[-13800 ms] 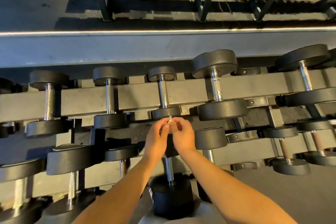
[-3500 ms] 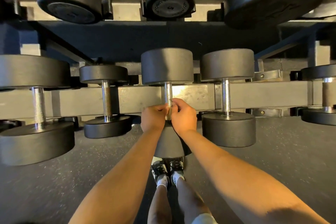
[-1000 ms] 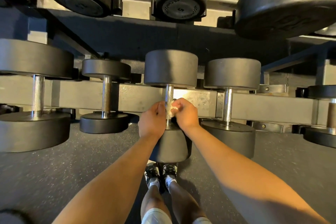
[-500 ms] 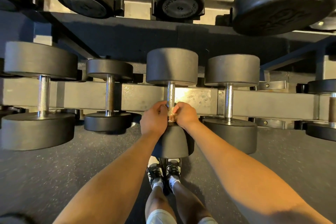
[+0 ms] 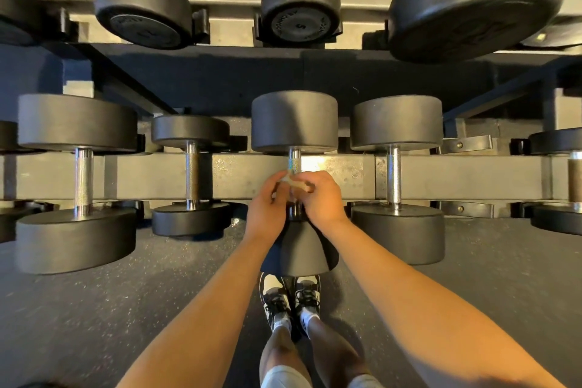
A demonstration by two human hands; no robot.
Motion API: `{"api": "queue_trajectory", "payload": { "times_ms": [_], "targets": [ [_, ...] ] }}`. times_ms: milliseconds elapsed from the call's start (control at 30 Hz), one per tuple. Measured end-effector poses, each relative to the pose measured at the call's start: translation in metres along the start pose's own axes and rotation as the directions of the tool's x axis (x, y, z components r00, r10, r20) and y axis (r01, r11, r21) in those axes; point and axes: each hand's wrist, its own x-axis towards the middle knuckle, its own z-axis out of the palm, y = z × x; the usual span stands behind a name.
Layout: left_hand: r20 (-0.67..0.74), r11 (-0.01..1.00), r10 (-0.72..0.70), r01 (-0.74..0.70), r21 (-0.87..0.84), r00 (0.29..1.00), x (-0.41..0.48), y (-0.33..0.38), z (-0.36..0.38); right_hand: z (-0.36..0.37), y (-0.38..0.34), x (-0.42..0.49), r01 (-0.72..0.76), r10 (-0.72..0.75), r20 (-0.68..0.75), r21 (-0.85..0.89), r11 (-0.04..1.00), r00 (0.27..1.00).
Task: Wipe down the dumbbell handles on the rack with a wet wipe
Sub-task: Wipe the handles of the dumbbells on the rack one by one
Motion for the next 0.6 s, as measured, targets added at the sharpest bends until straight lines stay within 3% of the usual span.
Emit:
{"api": "queue_trajectory", "payload": {
  "times_ms": [167, 267, 400, 500, 600],
  "targets": [
    [-0.110, 1.000, 0.024, -0.025, -0.008, 0.994, 0.026, 0.009, 0.004, -0.002, 0.003, -0.005, 0.006, -0.011, 0.042, 0.107, 0.994, 0.999],
    [-0.184, 0.999, 0.003, -0.009, -0.032, 0.983, 0.043, 0.009, 0.011, 0.003, 0.018, -0.003, 0.008, -0.007, -0.081, 0.022, 1.000, 0.997],
    [-0.125, 1.000, 0.000, -0.004, -0.031, 0.992, 0.056, 0.011, 0.020, 0.012, 0.020, 0.002, 0.011, -0.020, -0.178, -0.049, 0.999, 0.984],
    [-0.087, 0.992, 0.019, -0.008, 0.123, 0.996, 0.052, 0.006, 0.014, 0.012, 0.019, 0.001, -0.004, -0.003, -0.205, -0.033, 0.999, 0.979],
    [-0.050, 0.964, -0.075, 0.085, 0.253, 0.996, 0.039, -0.007, 0.013, 0.011, 0.018, -0.002, -0.036, 0.030, -0.210, -0.026, 0.999, 0.977]
  ]
}}
